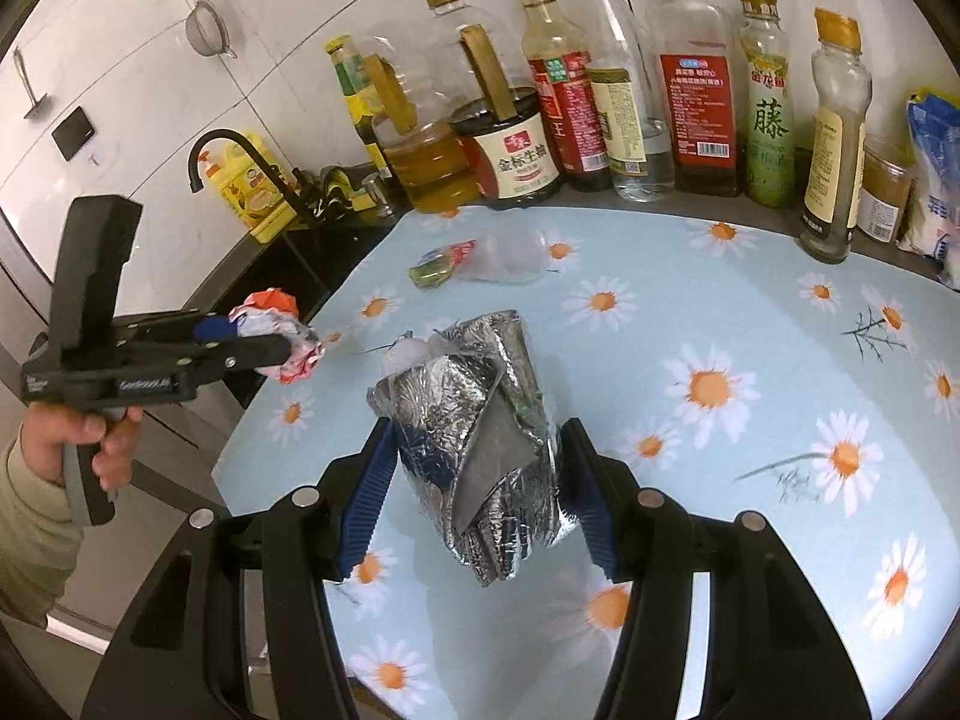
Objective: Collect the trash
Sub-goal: 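Grasp the colourful candy wrappers with the left tool while the right tool holds the foil, then carry the wrappers and foil down over the black bin with both tools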
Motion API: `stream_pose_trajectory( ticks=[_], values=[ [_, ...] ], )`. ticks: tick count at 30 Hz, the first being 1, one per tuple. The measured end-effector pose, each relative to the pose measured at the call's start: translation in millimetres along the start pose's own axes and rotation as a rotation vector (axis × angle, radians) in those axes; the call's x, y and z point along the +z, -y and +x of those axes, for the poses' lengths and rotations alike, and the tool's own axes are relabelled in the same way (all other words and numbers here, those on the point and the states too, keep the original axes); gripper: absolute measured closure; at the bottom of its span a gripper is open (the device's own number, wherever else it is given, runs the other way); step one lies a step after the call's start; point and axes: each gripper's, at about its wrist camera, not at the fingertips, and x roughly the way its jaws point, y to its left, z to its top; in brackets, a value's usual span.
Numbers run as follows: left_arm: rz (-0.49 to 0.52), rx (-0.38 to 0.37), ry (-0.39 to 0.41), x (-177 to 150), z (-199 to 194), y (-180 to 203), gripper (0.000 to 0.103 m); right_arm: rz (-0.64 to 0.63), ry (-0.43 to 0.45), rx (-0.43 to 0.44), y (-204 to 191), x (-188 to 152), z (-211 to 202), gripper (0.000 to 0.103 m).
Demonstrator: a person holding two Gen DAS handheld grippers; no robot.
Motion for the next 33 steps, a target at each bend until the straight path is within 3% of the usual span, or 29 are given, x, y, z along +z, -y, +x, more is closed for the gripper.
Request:
stream_pose_trajectory(
  ticks=[22, 33],
  values=[
    [0.059, -0.151, 0.003, -114, -59, -17, 0.055, 0.071, 0.029, -0.083, -115, -82, -21, 0.047],
    [0.080, -0.181, -0.011, -158, -76, -25, 0.055, 0.099, 0.021, -0.093, -155, -124, -17, 0.047]
  ],
)
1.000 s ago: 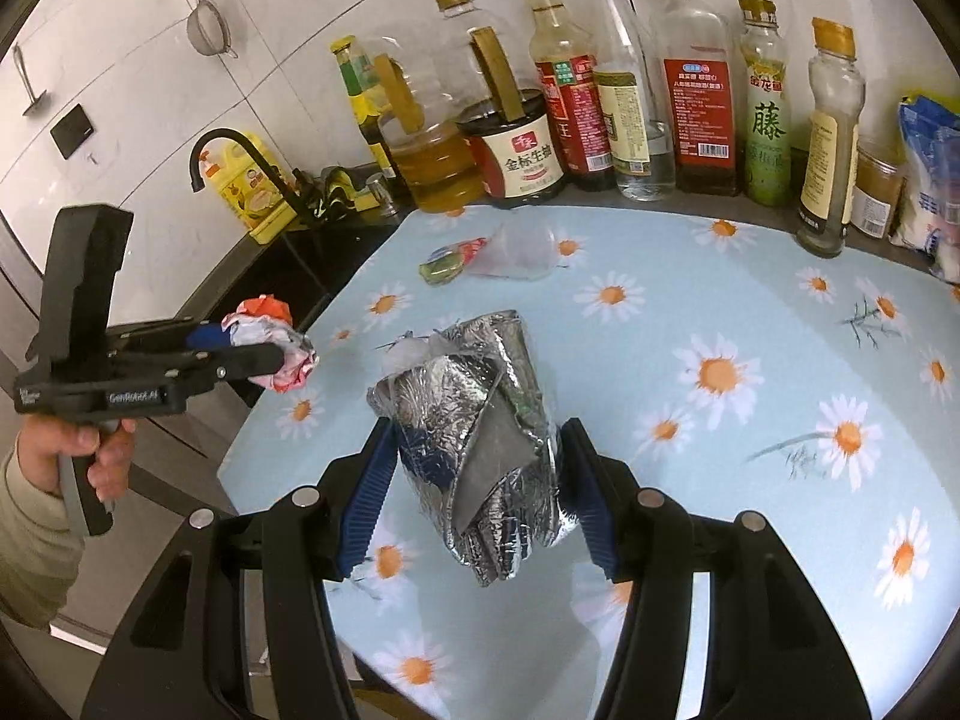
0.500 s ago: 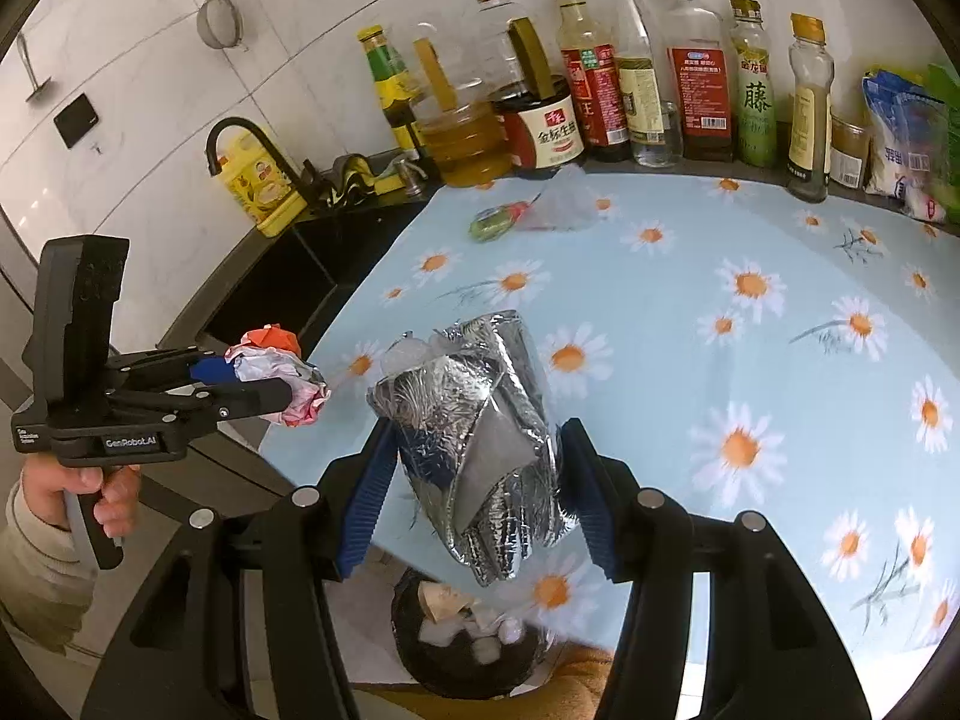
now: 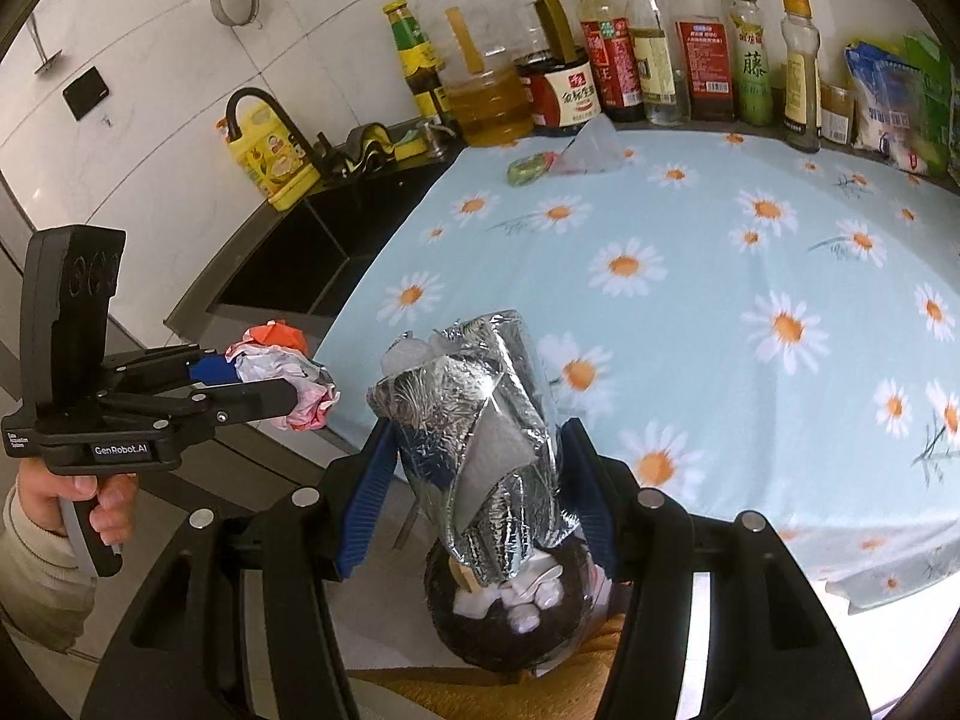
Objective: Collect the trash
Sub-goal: 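Carry the wrappers and foil down over the black bin with both tools, then open the left tool over the bin while the right tool opens, dropping both items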
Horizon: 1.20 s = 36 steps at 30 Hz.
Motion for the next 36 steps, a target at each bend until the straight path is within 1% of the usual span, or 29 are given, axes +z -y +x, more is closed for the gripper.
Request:
stream_pose_trajectory(
  ticks=[5, 14, 22, 25, 36],
  values=[
    [0.008, -0.017, -0.032, -20, 4, 0, 0.055, 0.016, -0.014, 0.006, -13, -19, 5, 0.047],
    [-0.004, -0.035, -0.124, -55, 31, -1, 0.055, 0.053, -0.095, 0.011, -17, -59, 30, 0.047],
    [-0.031, -0.038, -0.219, -81, 63, -7, 0.055, 0.118, -0.180, 0.006, -3, -90, 55, 0.046],
    [-0.057, -0.042, -0.257, -93, 76, -11, 0.055, 0.151, -0.217, -0.001, 6, -102, 66, 0.046],
    [-0.117, -0.058, -0.360, -121, 114, -16, 0.055, 0.202, -0.307, -0.002, 24, -121, 99, 0.046]
  ],
)
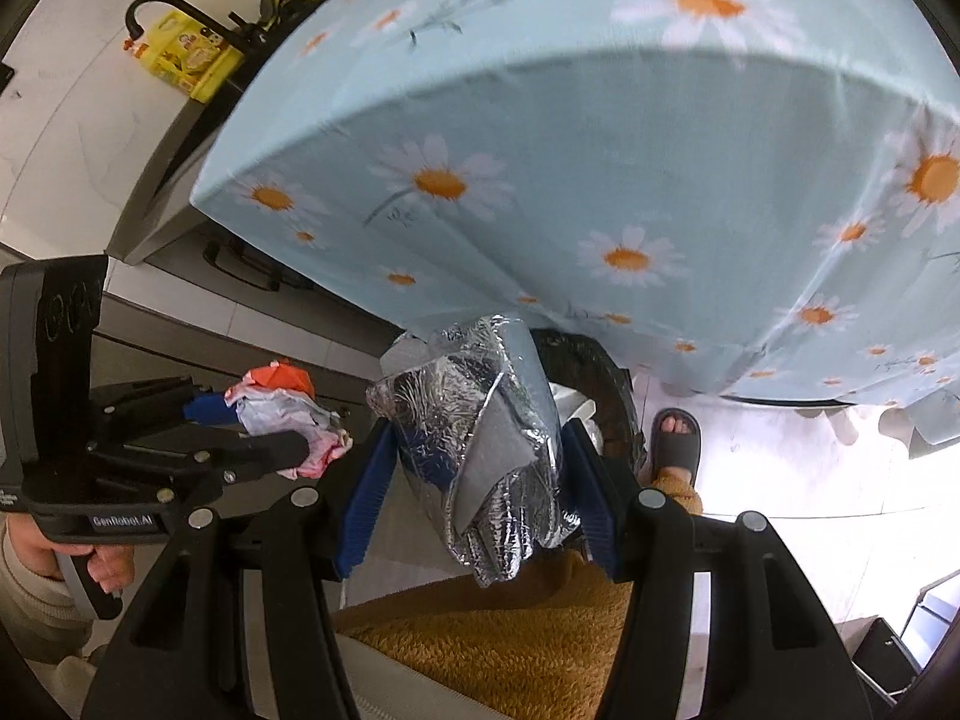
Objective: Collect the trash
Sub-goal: 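Open the left tool over the bin while the right tool opens, dropping both items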
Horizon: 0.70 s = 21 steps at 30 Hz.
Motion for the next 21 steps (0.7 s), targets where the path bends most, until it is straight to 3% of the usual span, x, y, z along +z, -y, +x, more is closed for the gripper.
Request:
stream_pose_trajectory(
  ticks=[7, 10, 11, 21],
  values=[
    [-0.031, -0.020, -0.045, -4, 17, 0, 0.052, 0.013, -0.026, 0.007, -2, 5, 9, 0.042],
    [-0.024, -0.003, -0.074, -3, 24, 3, 0.032, 0.037, -0.042, 0.040, -1, 8, 13, 0.032],
    [-0.033, 0.003, -0.069, -2, 25, 2, 0.030, 0.046, -0.042, 0.044, -1, 9, 13, 0.028],
    [-0.063, 0.012, -0.057, 6, 18, -5, 0.030, 0.070, -0.008, 0.058, 7, 18, -4, 0.028]
  ],
)
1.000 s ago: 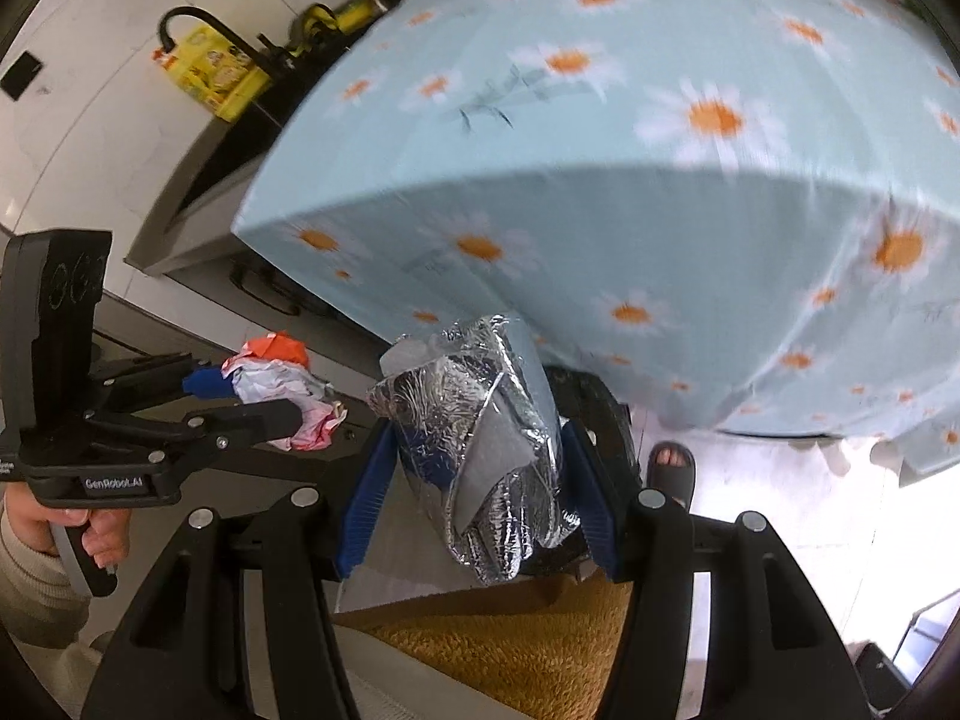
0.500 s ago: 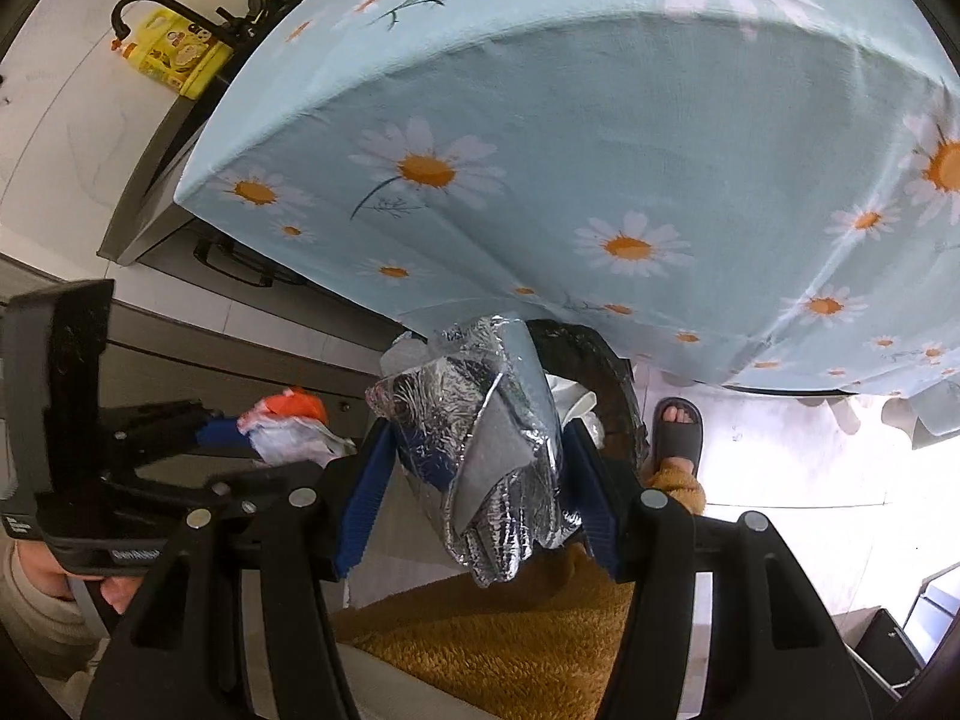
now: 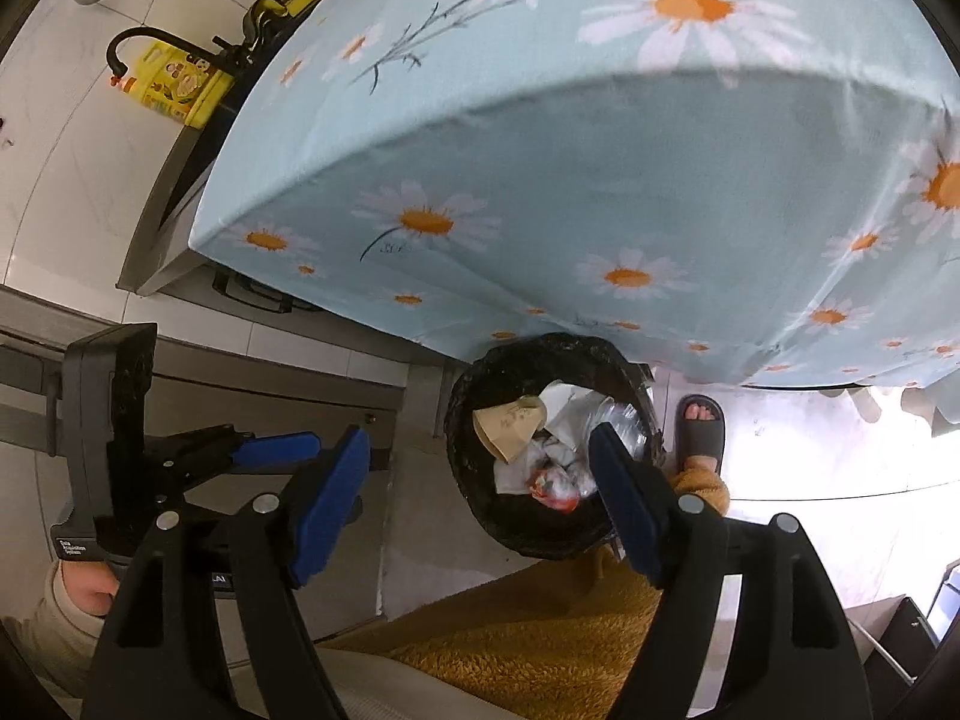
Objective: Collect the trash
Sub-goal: 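Open the left tool over the bin while the right tool opens, dropping both items, then raise both tools to the counter and grasp the clear plastic container with the right tool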
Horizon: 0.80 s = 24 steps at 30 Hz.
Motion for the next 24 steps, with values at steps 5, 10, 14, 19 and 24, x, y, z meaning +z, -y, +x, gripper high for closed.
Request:
stream_pose_trajectory(
  ticks=[5, 10, 14, 19, 24],
  values=[
    [0.006, 0.003, 0.019, 3, -7, 2, 0.030, 0.001, 0.015, 0.000, 0, 1, -7, 0.028],
    [0.011, 0.003, 0.050, 6, -22, 3, 0.030, -0.007, 0.033, -0.002, -3, 2, -16, 0.028],
    [0.016, 0.007, 0.095, 8, -40, 3, 0.030, -0.021, 0.066, -0.007, -12, 6, -30, 0.028],
    [0.031, 0.011, 0.171, 12, -73, 6, 0.030, -0.052, 0.124, -0.010, -27, 11, -51, 0.026],
    [0.056, 0.016, 0.244, 18, -103, 7, 0.030, -0.083, 0.175, -0.016, -43, 16, -73, 0.024]
  ],
)
